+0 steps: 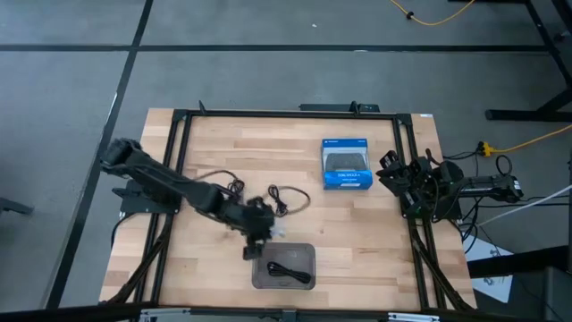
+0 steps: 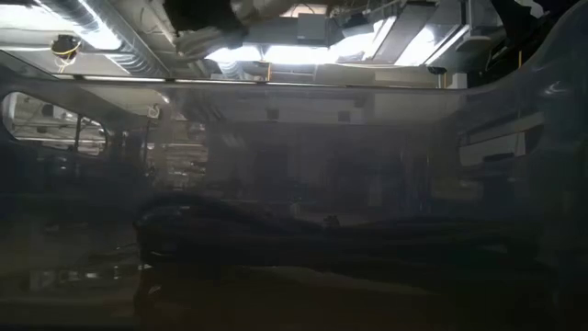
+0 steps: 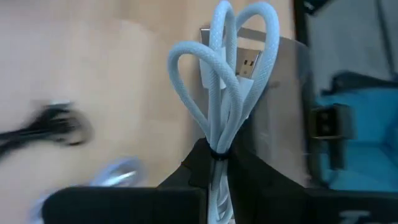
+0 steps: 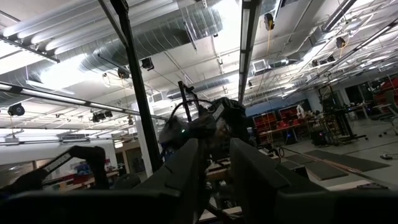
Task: Pick and place USB-C Cables
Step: Put the left white charger cable into the black bin, then put the right black charger cable into the black bin
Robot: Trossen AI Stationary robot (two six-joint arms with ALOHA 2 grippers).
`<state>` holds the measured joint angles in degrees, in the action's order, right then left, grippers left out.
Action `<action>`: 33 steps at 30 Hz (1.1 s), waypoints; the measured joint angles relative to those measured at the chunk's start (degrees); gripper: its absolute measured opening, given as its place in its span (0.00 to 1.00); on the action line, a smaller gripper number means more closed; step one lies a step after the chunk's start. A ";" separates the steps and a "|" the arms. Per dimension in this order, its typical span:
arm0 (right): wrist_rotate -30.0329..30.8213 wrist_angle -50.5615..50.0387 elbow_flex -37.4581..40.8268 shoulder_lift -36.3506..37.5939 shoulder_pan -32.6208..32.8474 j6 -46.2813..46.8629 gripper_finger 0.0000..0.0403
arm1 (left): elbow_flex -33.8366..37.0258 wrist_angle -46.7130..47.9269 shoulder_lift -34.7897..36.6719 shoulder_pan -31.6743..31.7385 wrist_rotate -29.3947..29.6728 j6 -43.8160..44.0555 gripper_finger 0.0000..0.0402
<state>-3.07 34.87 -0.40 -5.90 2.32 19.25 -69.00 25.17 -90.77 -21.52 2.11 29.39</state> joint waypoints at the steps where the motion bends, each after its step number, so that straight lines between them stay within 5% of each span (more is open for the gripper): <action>1: 0.02 0.00 0.00 0.01 0.00 -0.01 0.24 | -1.90 0.26 -1.97 0.00 -2.02 -0.03 0.05; 10: 0.00 -0.13 0.00 0.01 -0.01 0.00 0.24 | -13.97 5.69 -13.10 0.01 -14.90 -1.49 0.05; 17: -0.04 -0.13 0.00 0.01 -0.02 0.00 0.24 | -14.25 5.51 -15.01 0.35 -16.40 0.26 0.23; 25: -0.09 -0.11 0.00 0.01 -0.02 0.02 0.24 | -14.30 8.60 -14.14 1.98 -16.84 -2.21 0.26; 29: -0.11 -0.12 0.00 0.01 -0.02 0.01 0.24 | -14.26 17.50 -10.27 4.60 -13.51 -5.74 0.26; 33: -0.15 -0.66 0.00 0.03 -0.01 0.09 0.24 | -14.26 27.35 -5.47 7.78 -0.97 -10.47 0.26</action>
<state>-3.22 34.21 -0.40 -5.87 2.31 19.33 -83.26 52.52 -96.24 -13.74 1.13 18.92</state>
